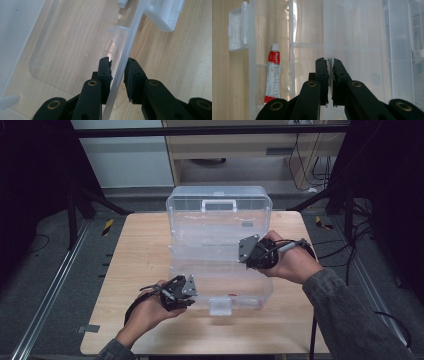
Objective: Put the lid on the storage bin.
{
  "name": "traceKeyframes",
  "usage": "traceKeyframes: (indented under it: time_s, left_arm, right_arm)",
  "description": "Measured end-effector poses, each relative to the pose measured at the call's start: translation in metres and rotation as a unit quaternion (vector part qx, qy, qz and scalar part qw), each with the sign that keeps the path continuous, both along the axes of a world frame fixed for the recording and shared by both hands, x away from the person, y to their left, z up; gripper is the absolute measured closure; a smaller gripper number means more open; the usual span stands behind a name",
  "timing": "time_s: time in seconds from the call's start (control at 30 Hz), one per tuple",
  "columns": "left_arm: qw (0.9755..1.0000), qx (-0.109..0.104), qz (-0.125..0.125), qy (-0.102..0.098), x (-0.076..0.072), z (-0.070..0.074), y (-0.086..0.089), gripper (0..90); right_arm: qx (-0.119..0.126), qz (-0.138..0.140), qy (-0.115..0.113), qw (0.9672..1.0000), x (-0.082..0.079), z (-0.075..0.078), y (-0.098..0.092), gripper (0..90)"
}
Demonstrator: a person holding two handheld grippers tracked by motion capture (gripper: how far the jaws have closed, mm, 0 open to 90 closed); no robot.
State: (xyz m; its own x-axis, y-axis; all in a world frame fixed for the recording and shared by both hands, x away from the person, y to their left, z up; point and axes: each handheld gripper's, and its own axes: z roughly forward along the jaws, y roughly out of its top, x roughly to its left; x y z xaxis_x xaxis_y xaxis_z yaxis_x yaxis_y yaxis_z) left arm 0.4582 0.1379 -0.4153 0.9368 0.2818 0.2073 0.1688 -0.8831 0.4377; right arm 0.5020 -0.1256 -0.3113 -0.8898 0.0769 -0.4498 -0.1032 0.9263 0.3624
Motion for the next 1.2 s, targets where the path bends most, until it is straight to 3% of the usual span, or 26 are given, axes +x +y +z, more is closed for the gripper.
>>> traceKeyframes:
  time_s: [0.33,0.37,0.4,0.7,0.9,1.2]
  left_arm:
    - [1.0,-0.003,-0.001,0.0,0.0,0.0,0.001,74.9]
    - [0.9999,-0.009,0.011,0.006,-0.002,-0.001,0.001,74.9]
    - [1.0,-0.006,-0.001,-0.001,0.0,-0.001,0.001,74.8]
    - [1.0,-0.009,-0.002,-0.003,-0.001,-0.001,0.002,74.7]
    - [0.9998,-0.004,-0.007,-0.021,-0.003,-0.002,0.002,74.3]
    - [0.9996,-0.003,-0.01,-0.025,-0.005,-0.003,0.002,73.6]
  right_arm:
    - [-0.003,0.002,0.004,1.0,-0.008,-0.004,0.0,84.6]
    - [-0.004,-0.001,0.004,1.0,-0.009,-0.004,0.0,84.4]
    - [-0.006,-0.005,0.002,1.0,-0.009,-0.004,0.0,84.3]
    - [-0.011,-0.006,0.004,0.9999,-0.014,-0.007,0.001,84.3]
    - [-0.008,-0.01,0.008,0.9999,-0.019,-0.01,0.001,84.2]
    - [-0.008,-0.007,0.014,0.9999,-0.023,-0.014,0.0,84.1]
